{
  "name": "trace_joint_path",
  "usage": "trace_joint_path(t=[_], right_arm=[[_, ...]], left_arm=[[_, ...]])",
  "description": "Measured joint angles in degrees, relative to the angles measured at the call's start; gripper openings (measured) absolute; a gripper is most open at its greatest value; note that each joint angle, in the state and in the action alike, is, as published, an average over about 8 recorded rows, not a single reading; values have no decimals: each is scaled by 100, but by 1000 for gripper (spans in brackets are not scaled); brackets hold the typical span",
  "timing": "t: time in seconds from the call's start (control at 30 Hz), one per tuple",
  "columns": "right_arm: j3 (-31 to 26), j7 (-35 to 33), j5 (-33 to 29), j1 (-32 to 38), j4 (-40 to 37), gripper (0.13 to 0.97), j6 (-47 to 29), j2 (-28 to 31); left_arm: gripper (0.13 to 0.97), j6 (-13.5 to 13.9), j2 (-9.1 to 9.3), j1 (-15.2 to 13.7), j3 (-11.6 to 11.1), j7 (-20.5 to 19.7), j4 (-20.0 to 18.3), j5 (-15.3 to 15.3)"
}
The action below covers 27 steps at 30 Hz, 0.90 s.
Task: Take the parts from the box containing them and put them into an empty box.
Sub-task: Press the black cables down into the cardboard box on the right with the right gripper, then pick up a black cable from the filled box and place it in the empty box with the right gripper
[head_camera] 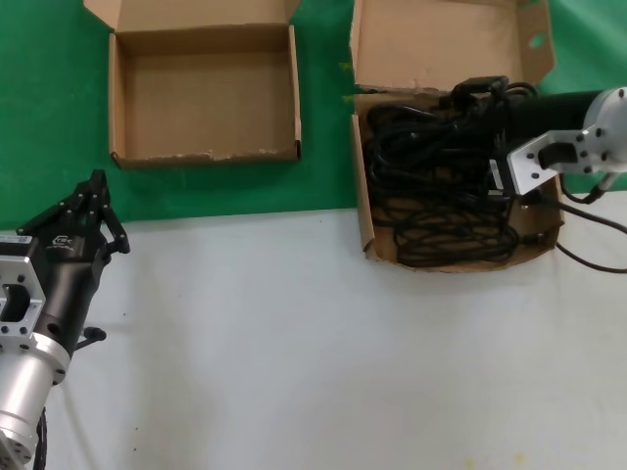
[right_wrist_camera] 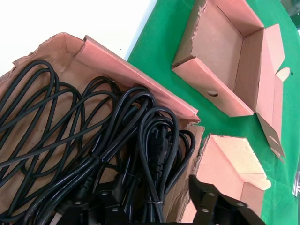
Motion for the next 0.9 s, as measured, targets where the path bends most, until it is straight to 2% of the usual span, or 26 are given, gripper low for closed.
trace_joint_path(t=[0.23,0.27,0.53,0.83,0.9], right_arm=[[25,10,-1,-38,42,488,21,50],[28,6,-1,-42,39,488,26,56],[33,-95,19,-29,-99,310,100,30],[46,-217,109,2,-225,205,160,-19],[64,-200,126,6,-193,204,155,-5]], left_arm=[[145,0,0,0,0,0,0,0],[145,0,0,0,0,0,0,0],[145,0,0,0,0,0,0,0],[145,0,0,0,0,0,0,0],[145,0,0,0,0,0,0,0]])
